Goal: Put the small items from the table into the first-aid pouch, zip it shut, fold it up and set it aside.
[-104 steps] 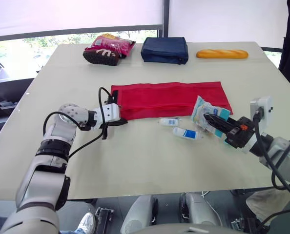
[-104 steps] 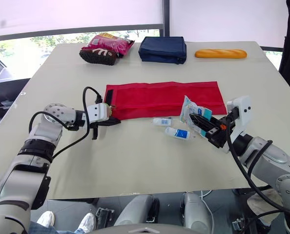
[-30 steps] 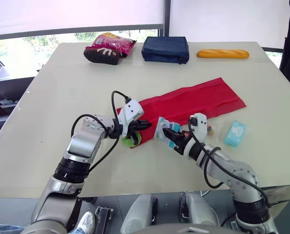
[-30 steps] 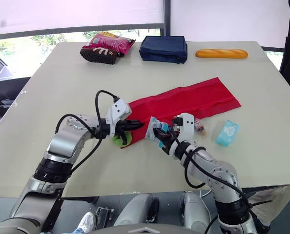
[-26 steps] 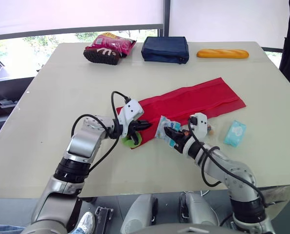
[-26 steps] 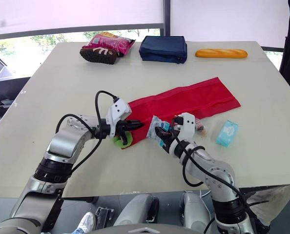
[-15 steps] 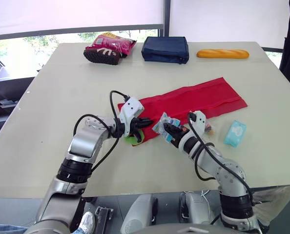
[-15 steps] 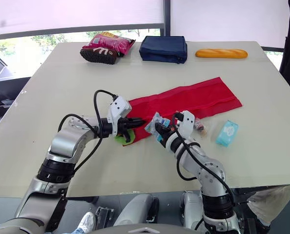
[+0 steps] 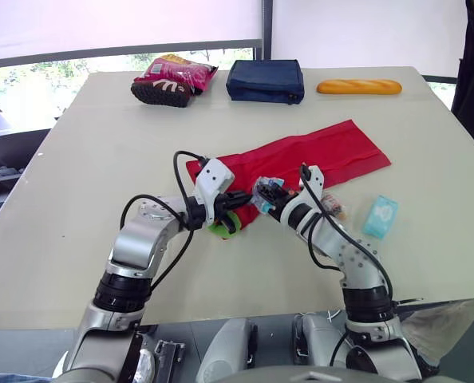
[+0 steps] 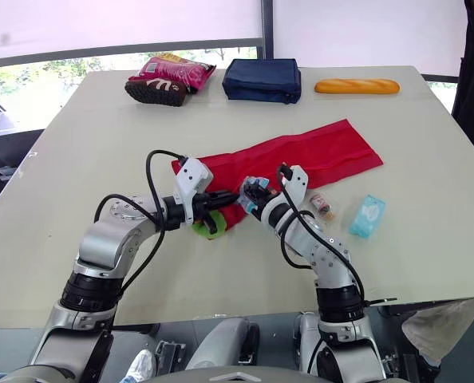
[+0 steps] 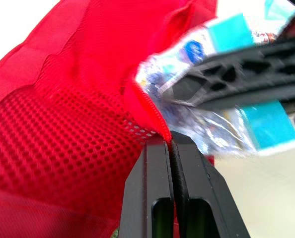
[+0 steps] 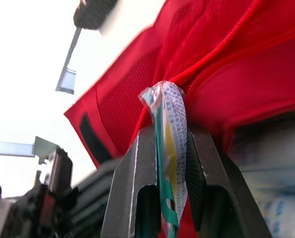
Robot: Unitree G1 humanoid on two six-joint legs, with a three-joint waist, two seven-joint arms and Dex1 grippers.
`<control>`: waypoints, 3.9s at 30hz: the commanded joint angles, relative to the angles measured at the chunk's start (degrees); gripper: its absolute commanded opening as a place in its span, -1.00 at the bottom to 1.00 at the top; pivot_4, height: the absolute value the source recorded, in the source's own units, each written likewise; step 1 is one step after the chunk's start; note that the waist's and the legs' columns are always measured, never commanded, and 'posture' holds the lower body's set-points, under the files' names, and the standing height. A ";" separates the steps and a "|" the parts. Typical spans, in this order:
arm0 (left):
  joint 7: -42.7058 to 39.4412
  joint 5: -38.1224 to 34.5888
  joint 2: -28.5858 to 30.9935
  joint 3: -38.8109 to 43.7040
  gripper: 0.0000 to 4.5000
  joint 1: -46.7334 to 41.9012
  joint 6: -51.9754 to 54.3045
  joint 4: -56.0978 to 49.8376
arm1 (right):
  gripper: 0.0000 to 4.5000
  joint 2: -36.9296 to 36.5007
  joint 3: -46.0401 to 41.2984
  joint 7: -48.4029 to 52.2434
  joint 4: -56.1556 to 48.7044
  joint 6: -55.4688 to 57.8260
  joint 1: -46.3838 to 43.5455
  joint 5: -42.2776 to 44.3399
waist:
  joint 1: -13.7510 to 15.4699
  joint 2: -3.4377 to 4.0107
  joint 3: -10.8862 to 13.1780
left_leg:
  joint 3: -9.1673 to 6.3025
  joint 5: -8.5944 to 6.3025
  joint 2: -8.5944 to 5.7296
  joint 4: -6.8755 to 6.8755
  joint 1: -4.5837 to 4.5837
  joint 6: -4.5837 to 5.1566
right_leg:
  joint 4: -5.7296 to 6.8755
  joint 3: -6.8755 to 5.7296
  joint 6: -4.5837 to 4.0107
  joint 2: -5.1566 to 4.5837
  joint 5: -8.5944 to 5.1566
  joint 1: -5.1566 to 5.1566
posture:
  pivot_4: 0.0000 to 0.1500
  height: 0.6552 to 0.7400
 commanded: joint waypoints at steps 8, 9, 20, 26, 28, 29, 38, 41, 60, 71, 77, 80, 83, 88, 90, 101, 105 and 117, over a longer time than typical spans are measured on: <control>-0.49 -1.44 -0.82 -0.50 -0.97 -1.06 -3.21 -0.28 | -0.93 5.29 0.45 0.74 -0.40 1.23 2.10 0.64 | -0.24 0.02 0.01 | 0.01 0.00 -0.01 -0.04 0.00 0.00 | 0.00 0.02 0.00 0.00 0.00 -0.03 | 1.00 0.99; -0.35 -1.38 -1.02 -0.42 -0.97 -1.29 -3.64 0.05 | -0.93 5.10 0.77 0.79 -0.68 1.98 2.39 0.77 | -0.24 0.02 0.01 | 0.01 0.00 -0.01 -0.04 0.00 0.00 | -0.01 0.02 0.00 0.00 0.00 -0.03 | 1.00 0.99; 2.45 -1.62 -3.58 0.86 -0.97 -3.05 -4.29 2.45 | -0.93 4.51 0.55 1.10 -3.59 8.60 3.25 4.22 | -0.23 0.03 0.02 | 0.01 0.00 -0.01 -0.04 -0.01 0.00 | -0.01 0.02 0.00 -0.01 0.00 -0.03 | 1.00 0.99; 1.55 -4.76 -3.98 1.29 -0.97 -0.91 -2.98 -1.23 | -0.93 6.72 -0.58 2.63 0.78 5.73 1.48 1.02 | -0.34 0.05 0.03 | 0.01 0.00 -0.01 -0.06 -0.01 0.00 | -0.01 0.03 0.00 -0.02 0.00 -0.04 | 1.00 0.99; 1.44 -5.62 -3.79 1.67 -0.97 -0.54 -2.35 -2.15 | -0.93 6.98 -0.68 4.42 2.98 3.28 0.30 -1.50 | -0.35 0.05 0.03 | 0.02 0.00 0.00 -0.07 -0.01 0.00 | -0.01 0.03 0.00 -0.01 0.00 -0.06 | 1.00 0.99; 1.47 -5.98 -3.73 1.96 -0.97 -0.54 -2.03 -2.33 | -0.93 7.19 -0.71 5.28 4.09 2.33 -0.23 -2.35 | -0.28 0.05 0.03 | 0.02 0.00 -0.01 -0.07 -0.01 0.00 | -0.01 0.03 0.00 -0.01 0.00 -0.06 | 1.00 0.99; 2.44 -6.03 -3.61 3.03 -0.97 -0.99 -2.55 -1.65 | -0.93 7.22 1.80 9.92 6.84 3.39 -0.72 -4.29 | -0.34 0.06 0.04 | 0.02 0.00 -0.01 -0.08 -0.01 0.00 | -0.01 0.04 0.00 -0.01 0.00 -0.06 | 1.00 0.99; 2.73 -6.27 -3.80 3.56 -0.97 -1.06 -2.52 -1.48 | -0.93 7.43 2.24 10.49 6.56 4.28 -0.40 -4.29 | -0.35 0.06 0.04 | 0.02 0.00 0.00 -0.08 -0.01 0.00 | -0.01 0.04 0.00 -0.01 0.00 -0.06 | 1.00 0.99; 2.65 -9.71 -3.78 3.26 -0.97 0.09 -0.80 -3.93 | -0.93 9.68 1.68 14.04 13.24 -3.24 -6.02 -10.42 | -0.34 0.06 0.02 | 0.01 0.02 0.00 -0.09 0.04 -0.03 | -0.01 0.04 0.00 -0.02 0.00 -0.03 | 1.00 0.99; 2.98 -8.30 -2.65 4.10 -1.00 -0.37 -2.37 -1.50 | 0.01 6.82 4.09 15.57 10.80 -0.32 -5.54 -11.04 | -0.29 0.07 0.01 | 0.00 0.02 0.00 -0.11 0.06 -0.04 | -0.01 0.04 -0.01 -0.02 0.00 -0.03 | 1.00 0.99; 1.43 -7.41 -0.81 4.72 -1.00 -0.72 -5.23 1.73 | 0.21 3.83 3.90 15.42 6.69 4.57 -3.70 -11.25 | -0.12 0.09 0.00 | -0.01 0.02 -0.06 -0.12 0.05 -0.04 | -0.02 0.02 0.00 -0.07 0.00 -0.01 | 1.00 0.99; 0.54 -6.90 0.06 4.78 -1.00 -0.99 -6.76 3.73 | 0.21 2.79 2.97 15.39 5.24 6.21 -3.49 -11.81 | -0.24 0.10 0.01 | -0.01 0.03 -0.05 -0.20 0.05 -0.05 | -0.03 0.03 -0.01 -0.06 0.00 -0.05 | 1.00 0.99; 0.01 -6.95 0.41 4.91 -1.00 -1.55 -7.37 5.07 | 0.21 1.93 2.45 15.67 3.81 7.47 -3.40 -12.55 | -0.22 0.10 0.01 | -0.01 0.03 -0.05 -0.21 0.05 -0.06 | -0.04 0.03 -0.01 -0.06 0.00 -0.05 | 1.00 0.99; -0.53 -7.51 0.64 5.22 -1.00 -2.24 -7.41 6.51 | 0.21 0.99 1.57 16.29 1.33 9.52 -3.17 -13.39 | -0.23 0.10 0.02 | -0.01 0.03 -0.05 -0.22 0.05 -0.06 | -0.05 0.03 -0.01 -0.06 0.00 -0.05 | 1.00 0.99; -0.90 -7.82 0.74 5.41 -1.00 -2.32 -7.16 6.89 | 0.21 0.49 1.14 16.59 0.11 10.38 -3.05 -13.72 | -0.23 0.10 0.03 | -0.01 0.03 -0.05 -0.22 0.04 -0.06 | -0.05 0.03 -0.01 -0.06 0.00 -0.06 | 1.00 0.99; -2.72 -9.07 1.76 6.46 -1.00 -2.83 -6.73 9.28 | 0.21 -1.24 -1.54 16.63 -5.30 14.28 -0.91 -14.00 | -0.28 0.11 0.03 | 0.00 0.03 -0.05 -0.27 0.02 -0.06 | -0.06 0.04 -0.01 -0.06 0.00 -0.10 | 1.00 0.99; -3.33 -10.39 1.84 7.27 -1.00 -3.34 -5.63 10.40 | 0.21 -2.37 -1.92 16.74 -7.79 15.86 -0.06 -14.18 | -0.28 0.10 0.03 | 0.00 0.03 -0.04 -0.27 0.02 -0.06 | -0.06 0.04 -0.01 -0.06 0.00 -0.10 | 1.00 0.99; -6.38 -11.20 2.59 7.26 -1.00 -4.13 -7.50 14.65 | -0.97 -19.35 9.84 29.55 -18.21 11.47 -5.51 -28.27 | -0.30 0.09 0.06 | 0.04 0.03 -0.05 -0.27 -0.02 -0.06 | -0.06 0.06 0.00 -0.04 -0.01 -0.15 | 1.00 0.99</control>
